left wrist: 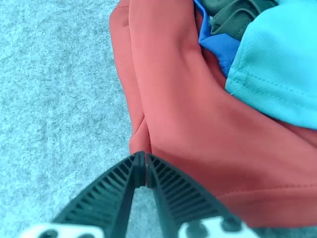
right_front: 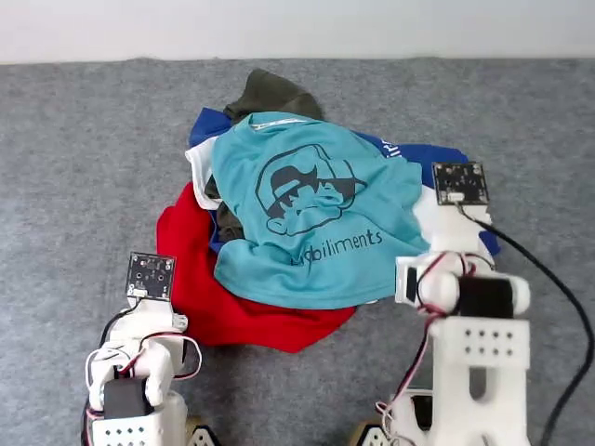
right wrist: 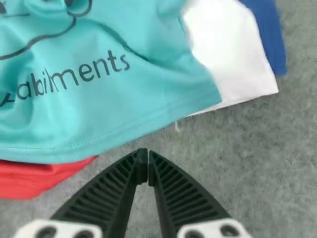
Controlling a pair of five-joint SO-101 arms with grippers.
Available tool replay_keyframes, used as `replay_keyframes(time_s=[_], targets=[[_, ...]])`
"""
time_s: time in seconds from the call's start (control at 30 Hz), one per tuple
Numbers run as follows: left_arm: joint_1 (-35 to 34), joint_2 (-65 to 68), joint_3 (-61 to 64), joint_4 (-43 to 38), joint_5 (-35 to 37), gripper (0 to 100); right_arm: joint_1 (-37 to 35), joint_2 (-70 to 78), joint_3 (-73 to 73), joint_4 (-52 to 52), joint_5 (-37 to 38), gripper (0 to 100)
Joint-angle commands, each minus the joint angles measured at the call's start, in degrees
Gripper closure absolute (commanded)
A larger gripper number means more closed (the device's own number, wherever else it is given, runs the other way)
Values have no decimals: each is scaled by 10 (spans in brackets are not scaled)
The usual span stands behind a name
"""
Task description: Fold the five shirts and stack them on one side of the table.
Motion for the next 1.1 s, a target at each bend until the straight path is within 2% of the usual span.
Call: replay_keyframes(time_s=[0.0,0.2,0.43,0.5,0.6,0.67,0.8,0.93,1.07], targets=[[0,-4,-3,2,1,985,1,13,-42,8,6,991],[0,-4,-3,2,1,985,4,-13,-44,14,6,991],[4,-4,-3,2,-1,985,6,-44,-44,68,6,991],[7,-4,-6,-1,-53,984,6,-58,-44,84,6,991],[10,-4,-38,-37,-217,984,6,-83,-44,93,6,991],[10,-4,-68,-53,-258,984,6,-101,-44,92,6,991],[24,-1,-130,-54,-212,984,6,-124,-44,93,6,991],[46,0,-171,-33,-208,983,37,-127,-43,92,6,991],[47,32,-212,-32,-206,911,90,-130,-43,92,7,991]])
